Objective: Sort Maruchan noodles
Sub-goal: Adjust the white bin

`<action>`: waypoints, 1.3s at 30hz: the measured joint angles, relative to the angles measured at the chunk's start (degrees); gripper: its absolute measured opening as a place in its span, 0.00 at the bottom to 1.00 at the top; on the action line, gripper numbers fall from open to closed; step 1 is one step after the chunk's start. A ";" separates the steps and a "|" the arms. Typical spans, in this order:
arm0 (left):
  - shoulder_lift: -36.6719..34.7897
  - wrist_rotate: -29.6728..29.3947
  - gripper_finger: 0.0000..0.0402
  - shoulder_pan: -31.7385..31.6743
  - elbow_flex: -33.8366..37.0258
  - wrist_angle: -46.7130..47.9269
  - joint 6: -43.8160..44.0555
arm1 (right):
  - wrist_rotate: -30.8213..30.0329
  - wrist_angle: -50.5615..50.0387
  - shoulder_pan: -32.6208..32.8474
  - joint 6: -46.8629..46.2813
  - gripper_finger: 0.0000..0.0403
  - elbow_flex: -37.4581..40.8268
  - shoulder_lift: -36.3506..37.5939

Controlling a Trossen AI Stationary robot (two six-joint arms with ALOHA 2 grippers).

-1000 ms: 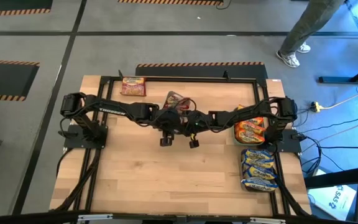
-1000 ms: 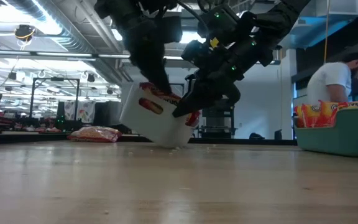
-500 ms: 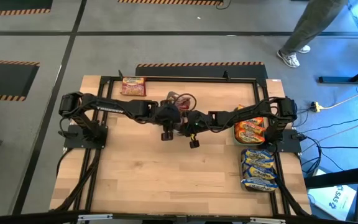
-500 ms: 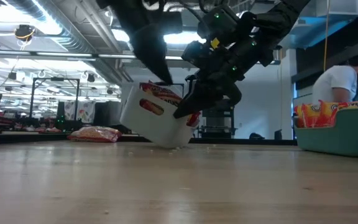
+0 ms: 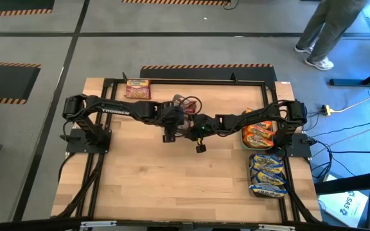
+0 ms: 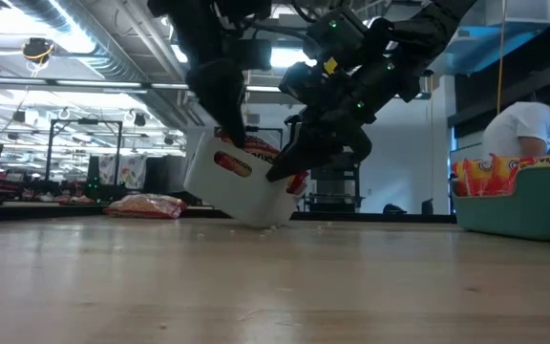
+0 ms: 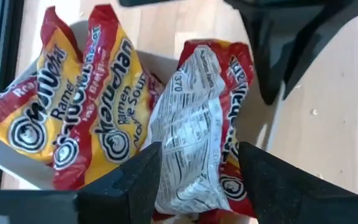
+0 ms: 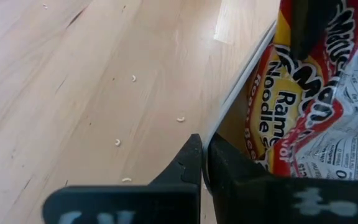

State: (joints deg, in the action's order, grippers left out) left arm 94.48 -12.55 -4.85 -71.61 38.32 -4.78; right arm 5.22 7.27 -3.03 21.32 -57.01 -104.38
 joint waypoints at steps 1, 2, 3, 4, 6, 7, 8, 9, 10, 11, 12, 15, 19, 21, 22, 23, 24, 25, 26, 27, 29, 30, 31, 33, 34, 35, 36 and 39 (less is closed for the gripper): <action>-0.03 0.01 0.52 -0.31 0.35 -0.35 -0.02 | 0.02 0.02 0.00 0.00 0.00 0.00 0.00; -0.04 0.01 0.52 -0.56 0.68 -1.09 -0.02 | 0.06 0.02 0.00 0.00 0.00 0.00 0.00; -0.02 0.02 0.51 -0.80 1.04 -1.20 -0.02 | 0.37 0.04 0.00 0.00 0.00 0.00 0.00; 0.01 0.04 0.51 -1.05 1.39 -0.85 0.00 | 0.51 0.10 -0.02 0.00 0.00 0.00 0.00; 0.09 0.04 0.51 -1.55 1.62 -1.35 -0.25 | 0.61 0.16 -0.02 0.00 0.00 0.00 0.00; 0.07 0.23 0.51 -1.71 1.87 -2.17 -0.64 | 0.68 0.21 -0.02 0.00 0.00 0.00 0.00; 0.07 0.84 0.50 -1.95 2.13 -2.73 -1.47 | 0.72 0.27 -0.02 0.00 0.00 0.00 0.00; 0.17 1.62 0.50 -2.19 2.52 -3.04 -1.72 | 0.77 0.35 -0.02 0.00 0.00 0.00 0.00; 0.72 1.89 0.48 -2.36 2.62 -3.16 -1.77 | 0.85 0.44 -0.02 0.00 0.00 0.00 0.00; 1.13 1.95 0.45 -2.53 2.63 -3.54 -1.74 | 0.85 0.51 -0.02 0.00 0.00 0.00 0.00; 1.25 1.93 0.42 -2.80 2.71 -3.31 -1.77 | 0.85 0.59 -0.02 0.02 0.00 0.00 0.00; 1.07 1.25 0.29 -3.14 2.66 -3.67 -3.09 | 0.85 0.63 0.00 0.00 0.00 0.00 0.01; 1.07 -0.41 0.07 -3.24 2.17 -3.32 -4.90 | 0.83 0.63 0.00 0.01 0.00 0.00 0.02; 1.07 -2.04 0.02 -3.25 1.59 -3.23 -6.10 | 0.93 0.61 -0.02 0.01 0.00 0.00 0.04; 1.07 -2.87 0.02 -3.25 1.28 -3.23 -6.61 | 1.26 0.53 -0.02 0.00 0.00 -0.02 0.04; 1.07 -3.51 0.03 -3.25 0.96 -3.29 -7.32 | 1.73 0.39 -0.02 0.00 0.00 -0.02 0.06; 1.07 -4.08 0.02 -3.25 0.61 -3.31 -7.74 | 2.09 0.22 -0.02 0.00 0.00 -0.02 0.07; 1.07 -5.09 0.02 -3.25 0.30 -3.30 -7.89 | 2.54 0.15 -0.02 -0.01 0.00 -0.02 0.07; 1.07 -6.89 0.01 -3.26 0.11 -3.37 -8.18 | 3.20 0.09 -0.02 0.00 0.00 -0.04 0.07; 1.07 -8.84 0.01 -3.47 0.06 -3.46 -8.84 | 3.69 0.01 -0.02 0.00 0.00 -0.04 0.09; 1.07 -10.45 0.01 -4.44 0.06 -3.10 -9.80 | 4.16 -0.03 -0.02 0.00 0.00 -0.07 0.09; 1.07 -10.02 0.01 -5.07 0.08 -3.10 -10.08 | 4.28 -0.02 -0.02 0.00 0.00 -0.07 0.09; 1.07 -9.04 0.01 -5.64 0.14 -3.24 -10.35 | 4.28 -0.02 -0.02 -0.02 0.00 -0.07 0.09; 1.05 -6.76 0.01 -6.40 0.63 -3.46 -10.42 | 4.28 -0.04 -0.02 -0.28 0.00 -0.07 0.09; 1.05 -6.02 0.01 -6.53 0.92 -3.43 -10.40 | 4.28 -0.04 -0.02 -0.31 0.00 -0.08 0.09; 1.05 -5.54 0.01 -6.53 1.10 -3.39 -10.39 | 4.24 -0.07 -0.01 -0.31 0.00 -0.09 0.09; 1.05 -5.13 0.00 -6.43 1.17 -3.40 -10.37 | 4.00 -0.07 0.00 -0.57 0.00 -0.09 0.09; 1.05 -4.45 0.01 -5.66 1.22 -3.49 -10.42 | 2.91 0.15 0.04 -2.77 0.00 -0.09 0.09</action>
State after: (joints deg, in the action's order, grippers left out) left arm 95.53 -17.00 -10.51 -70.39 34.83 -15.20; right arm 8.13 7.42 -2.98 18.55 -57.10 -104.29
